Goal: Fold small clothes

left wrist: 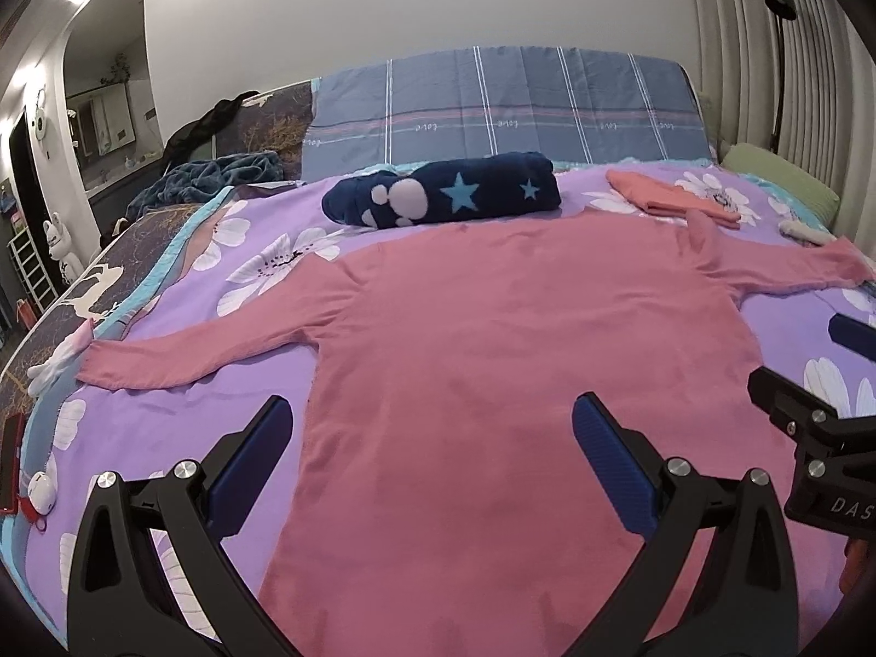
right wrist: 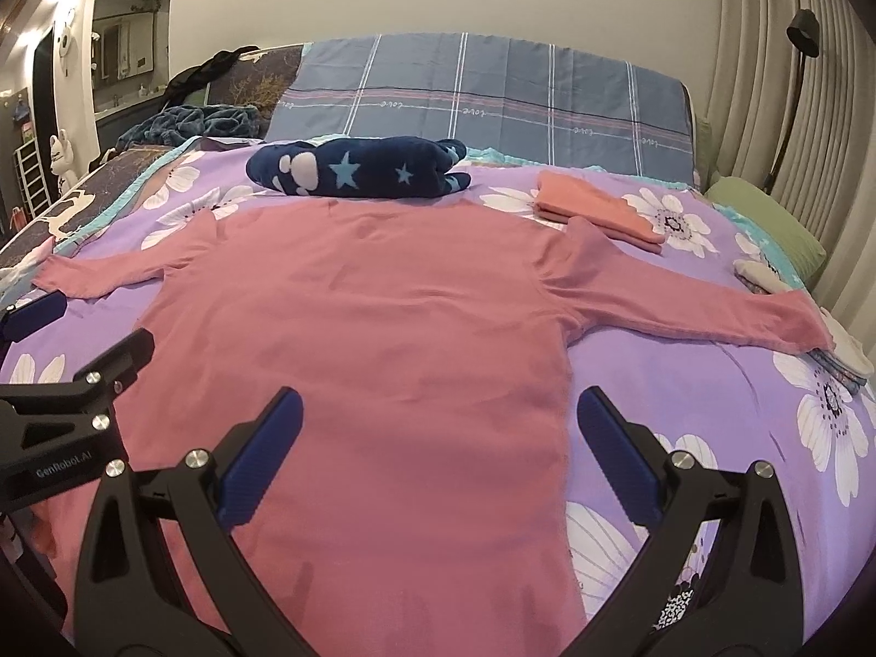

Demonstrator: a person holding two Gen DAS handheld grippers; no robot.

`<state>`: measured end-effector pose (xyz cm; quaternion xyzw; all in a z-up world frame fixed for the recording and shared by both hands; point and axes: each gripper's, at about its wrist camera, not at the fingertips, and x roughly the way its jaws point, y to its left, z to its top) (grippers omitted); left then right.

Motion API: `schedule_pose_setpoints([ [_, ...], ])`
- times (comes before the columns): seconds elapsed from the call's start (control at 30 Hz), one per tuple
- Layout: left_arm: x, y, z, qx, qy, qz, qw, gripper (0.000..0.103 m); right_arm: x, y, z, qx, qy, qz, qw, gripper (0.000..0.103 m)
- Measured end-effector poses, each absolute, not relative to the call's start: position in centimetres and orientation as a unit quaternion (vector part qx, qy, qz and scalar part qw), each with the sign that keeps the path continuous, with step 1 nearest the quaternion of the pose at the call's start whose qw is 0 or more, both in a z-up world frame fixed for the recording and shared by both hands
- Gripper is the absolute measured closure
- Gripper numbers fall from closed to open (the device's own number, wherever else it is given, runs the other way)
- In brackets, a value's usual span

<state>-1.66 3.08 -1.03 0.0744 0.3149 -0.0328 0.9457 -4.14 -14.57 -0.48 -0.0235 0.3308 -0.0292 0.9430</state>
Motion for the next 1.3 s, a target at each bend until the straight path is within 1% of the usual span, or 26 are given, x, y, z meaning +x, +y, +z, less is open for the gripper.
schedule_pose_setpoints([
  [0.6,-1.4,2.8,-2.4,0.073,0.345,-0.063,0.934,0.001,-3.6,-15.2,-1.3,-0.01,0.347,-0.041,0.937,0.002],
  [1.3,-1.4,2.8,-2.8,0.061,0.346,-0.074,0.933,0.001,-3.7,-16.2,-1.6,0.015,0.35,-0.037,0.936,0.002],
])
